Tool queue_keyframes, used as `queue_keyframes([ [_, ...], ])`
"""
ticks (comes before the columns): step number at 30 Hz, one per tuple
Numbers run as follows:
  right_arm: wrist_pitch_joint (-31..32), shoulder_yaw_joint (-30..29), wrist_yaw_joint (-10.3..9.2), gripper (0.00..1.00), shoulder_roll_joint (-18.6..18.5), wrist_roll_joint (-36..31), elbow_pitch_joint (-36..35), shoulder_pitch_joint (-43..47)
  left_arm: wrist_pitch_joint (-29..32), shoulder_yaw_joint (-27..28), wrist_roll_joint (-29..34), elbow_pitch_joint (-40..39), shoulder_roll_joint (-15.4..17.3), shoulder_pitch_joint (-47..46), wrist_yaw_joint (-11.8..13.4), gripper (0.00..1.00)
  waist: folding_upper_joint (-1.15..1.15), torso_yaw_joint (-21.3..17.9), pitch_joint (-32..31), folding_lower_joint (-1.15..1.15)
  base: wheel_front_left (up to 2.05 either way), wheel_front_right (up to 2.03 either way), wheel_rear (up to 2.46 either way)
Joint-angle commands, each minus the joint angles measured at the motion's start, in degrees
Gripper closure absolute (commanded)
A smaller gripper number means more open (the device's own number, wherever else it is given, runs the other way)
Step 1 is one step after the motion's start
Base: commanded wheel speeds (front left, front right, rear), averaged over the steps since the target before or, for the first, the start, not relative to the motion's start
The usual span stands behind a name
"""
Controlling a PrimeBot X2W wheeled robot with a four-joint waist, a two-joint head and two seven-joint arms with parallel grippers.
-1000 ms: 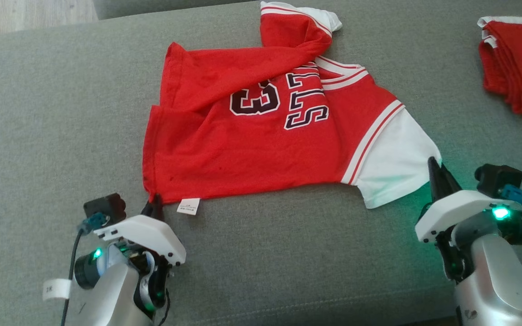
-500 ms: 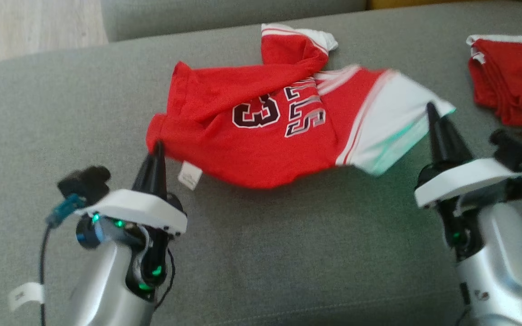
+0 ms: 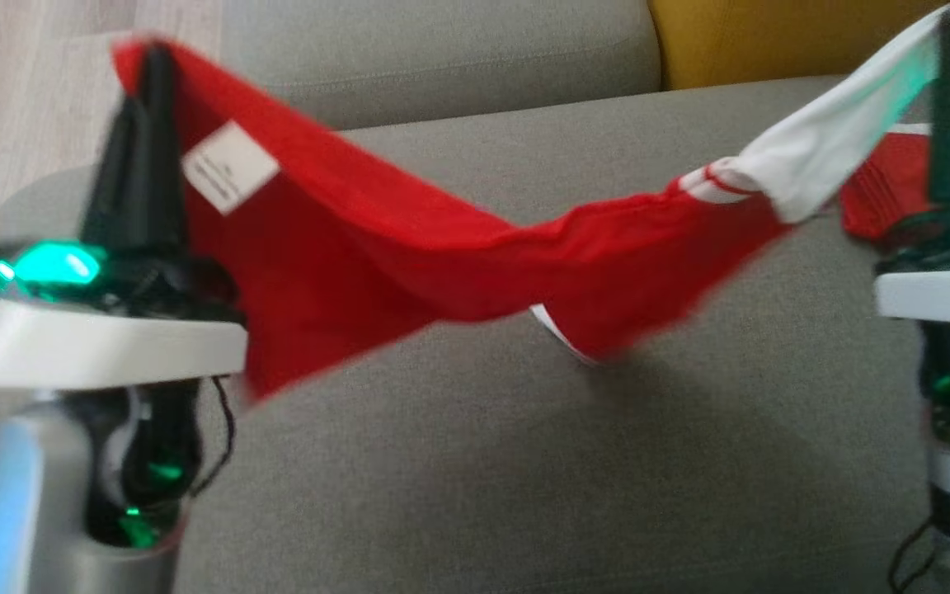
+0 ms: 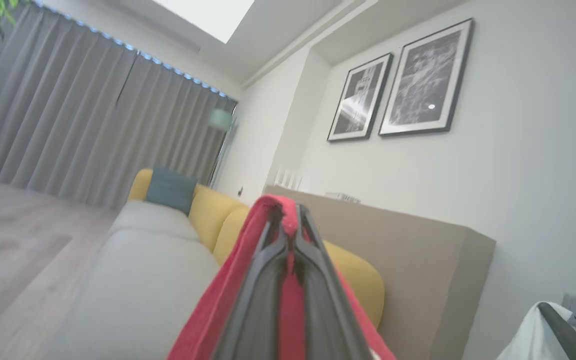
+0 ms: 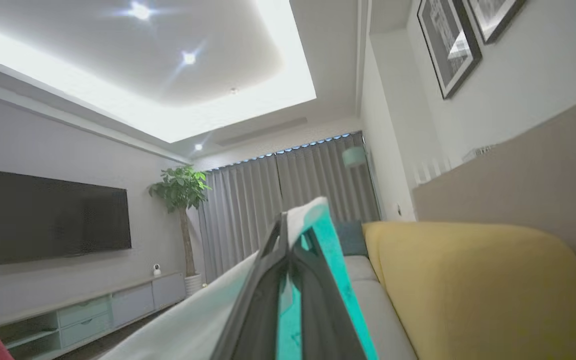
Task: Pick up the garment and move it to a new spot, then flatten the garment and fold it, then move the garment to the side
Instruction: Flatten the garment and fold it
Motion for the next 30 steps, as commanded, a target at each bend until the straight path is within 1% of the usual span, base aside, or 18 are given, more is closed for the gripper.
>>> queue_keyframes([
  [1, 0.54, 0.49, 0.37, 1.00, -0.53, -0.23, -3.10, -3.06, 0.64, 2.43, 0.85, -2.95, 1.86, -4.15, 0.42, 1.00, 0.00, 0.08, -0.16, 0.00, 0.00, 0.00, 0.00],
  [6, 3.39, -2.05, 0.37, 1.00, -1.10, -2.14, -12.89, -4.19, 5.02, 2.16, 2.88, -10.54, 4.54, -9.03, 0.93, 1.00, 0.00, 0.32, -0.59, 0.00, 0.00, 0.00, 0.00],
  [9, 5.63, -4.43, 0.37, 1.00, -1.40, -4.00, -17.88, -5.15, 7.95, 2.29, 3.90, -13.28, 6.19, -12.20, 1.24, 1.00, 0.00, 0.33, -0.34, 0.00, 0.00, 0.00, 0.00],
  [13, 8.69, -6.88, 0.37, 1.00, -0.87, -5.73, -21.73, -6.57, 11.70, 2.75, 4.75, -13.60, 8.55, -15.55, 1.32, 1.00, 0.00, 0.31, 1.03, 0.00, 0.00, 0.00, 0.00],
  [17, 10.81, -6.71, 0.37, 1.00, -0.74, -7.07, -21.26, -8.62, 14.23, 2.97, 4.36, -10.26, 10.01, -17.92, 0.90, 1.00, 0.00, 0.71, 4.19, 0.00, 0.00, 0.00, 0.00],
  [20, 10.56, -4.70, 0.37, 1.00, -1.38, -8.68, -17.67, -11.91, 15.40, 2.79, 4.10, -5.02, 11.14, -20.08, -0.14, 1.00, 0.00, 1.14, 7.53, 0.00, 0.00, 0.00, 0.00],
  [23, 8.96, -3.46, 0.37, 1.00, -1.72, -10.98, -10.36, -18.07, 16.22, 2.22, 5.08, 2.51, 12.65, -24.51, -1.61, 1.00, 0.00, 1.76, 11.32, 0.00, 0.00, 0.00, 0.00],
  [25, 7.15, -2.60, 0.37, 1.00, -1.67, -13.11, -3.59, -23.96, 16.54, 1.64, 6.04, 8.50, 13.33, -29.19, -2.59, 1.00, 0.00, 2.13, 13.82, 0.00, 0.00, 0.00, 0.00],
  [30, -0.15, -0.24, 0.37, 1.00, 0.99, -18.03, 16.44, -41.41, 15.05, -0.13, 10.59, 26.35, 14.08, -43.13, -3.87, 1.00, 0.00, 1.87, 17.97, 0.00, 0.00, 0.00, 0.00],
])
